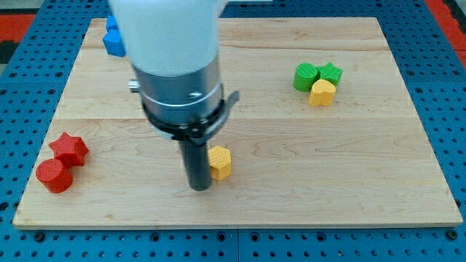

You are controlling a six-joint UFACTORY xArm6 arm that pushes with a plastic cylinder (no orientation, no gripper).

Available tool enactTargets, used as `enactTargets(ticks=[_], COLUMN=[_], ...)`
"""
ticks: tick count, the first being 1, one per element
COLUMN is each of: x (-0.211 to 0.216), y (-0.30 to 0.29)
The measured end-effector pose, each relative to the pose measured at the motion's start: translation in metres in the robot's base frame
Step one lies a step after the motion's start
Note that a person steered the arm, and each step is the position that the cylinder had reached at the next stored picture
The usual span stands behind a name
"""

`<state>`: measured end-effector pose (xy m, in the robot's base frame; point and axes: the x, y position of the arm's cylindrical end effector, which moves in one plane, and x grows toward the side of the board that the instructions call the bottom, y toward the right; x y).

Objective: Place the yellow hexagon left to the yellow heart

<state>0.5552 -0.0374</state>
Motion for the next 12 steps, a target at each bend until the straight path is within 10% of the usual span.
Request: enactTargets(ticks=[3,12], x=[-0.102,-0.141], y=[0.092,0.099])
